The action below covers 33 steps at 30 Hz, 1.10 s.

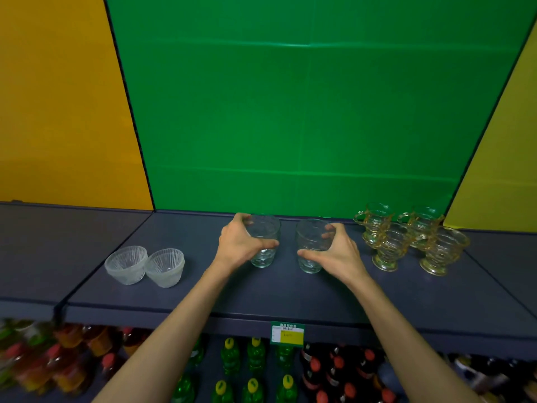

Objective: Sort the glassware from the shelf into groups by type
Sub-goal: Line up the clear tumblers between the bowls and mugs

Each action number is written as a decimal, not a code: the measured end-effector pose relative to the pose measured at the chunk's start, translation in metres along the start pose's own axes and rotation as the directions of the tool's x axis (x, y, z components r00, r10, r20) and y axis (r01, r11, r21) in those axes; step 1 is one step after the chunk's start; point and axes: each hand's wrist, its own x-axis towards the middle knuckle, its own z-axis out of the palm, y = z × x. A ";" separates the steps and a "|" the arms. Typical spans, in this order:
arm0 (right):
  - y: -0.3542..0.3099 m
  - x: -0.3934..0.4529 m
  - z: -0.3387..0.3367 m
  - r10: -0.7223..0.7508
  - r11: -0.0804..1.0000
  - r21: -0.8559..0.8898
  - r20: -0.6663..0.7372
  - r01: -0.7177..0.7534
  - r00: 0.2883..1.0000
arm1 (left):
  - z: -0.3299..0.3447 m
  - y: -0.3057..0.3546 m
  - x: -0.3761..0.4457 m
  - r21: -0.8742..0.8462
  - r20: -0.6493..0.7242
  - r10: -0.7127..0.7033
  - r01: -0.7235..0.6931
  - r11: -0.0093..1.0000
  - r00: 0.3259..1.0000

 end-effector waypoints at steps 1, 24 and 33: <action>0.001 -0.003 0.001 -0.003 1.000 0.015 0.004 0.003 1.000 | 0.000 -0.002 -0.004 -0.018 -0.002 0.002 -0.002 1.000 1.000; -0.010 -0.070 0.015 -0.017 0.996 0.092 0.023 0.015 1.000 | -0.005 -0.034 -0.063 -0.091 0.035 0.014 -0.011 0.996 0.999; -0.010 -0.068 0.012 -0.008 0.999 0.034 0.072 0.005 0.997 | -0.012 -0.027 -0.068 -0.035 0.079 0.020 -0.017 0.999 0.997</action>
